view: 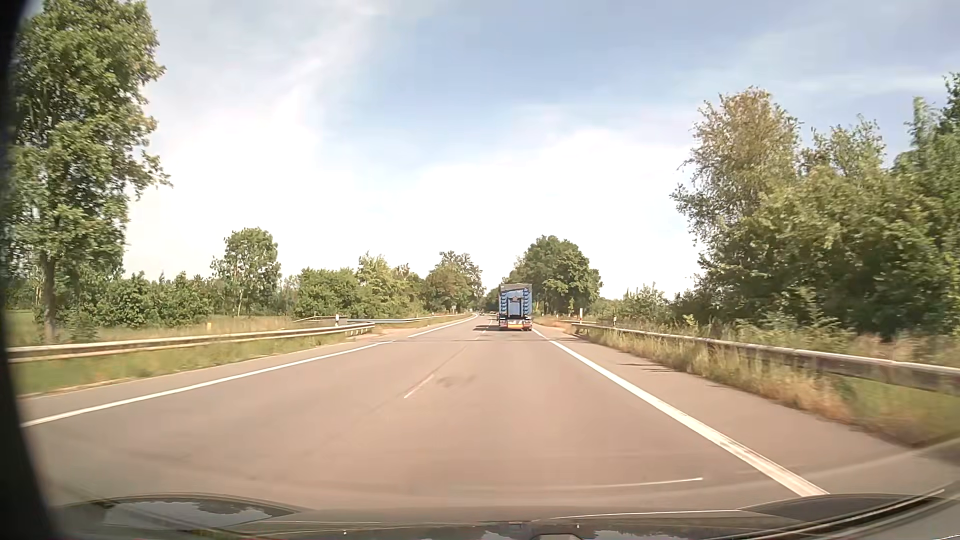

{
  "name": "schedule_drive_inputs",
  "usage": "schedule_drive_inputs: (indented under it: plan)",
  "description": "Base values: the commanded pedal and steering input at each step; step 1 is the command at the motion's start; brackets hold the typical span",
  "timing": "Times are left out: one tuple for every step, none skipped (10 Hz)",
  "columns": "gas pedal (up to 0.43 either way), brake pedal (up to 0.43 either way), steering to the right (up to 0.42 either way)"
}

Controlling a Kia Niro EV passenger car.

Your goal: Follow the waypoints while adhering to traffic rules and regulations

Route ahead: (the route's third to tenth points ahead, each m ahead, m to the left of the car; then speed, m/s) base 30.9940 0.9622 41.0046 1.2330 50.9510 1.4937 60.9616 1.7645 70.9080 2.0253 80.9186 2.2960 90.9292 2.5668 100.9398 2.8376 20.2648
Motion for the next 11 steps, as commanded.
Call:
schedule_drive_inputs:
  plan:
    - [0.248, 0.0, 0.0]
    - [0.248, 0.0, 0.0]
    - [0.248, 0.0, 0.0]
    - [0.248, 0.0, 0.0]
    - [0.248, 0.0, 0.0]
    - [0.248, 0.0, 0.0]
    - [0.248, 0.0, 0.0]
    - [0.248, 0.0, 0.0]
    - [0.248, 0.0, 0.0]
    - [0.248, 0.0, 0.0]
    - [0.248, 0.0, 0.0]
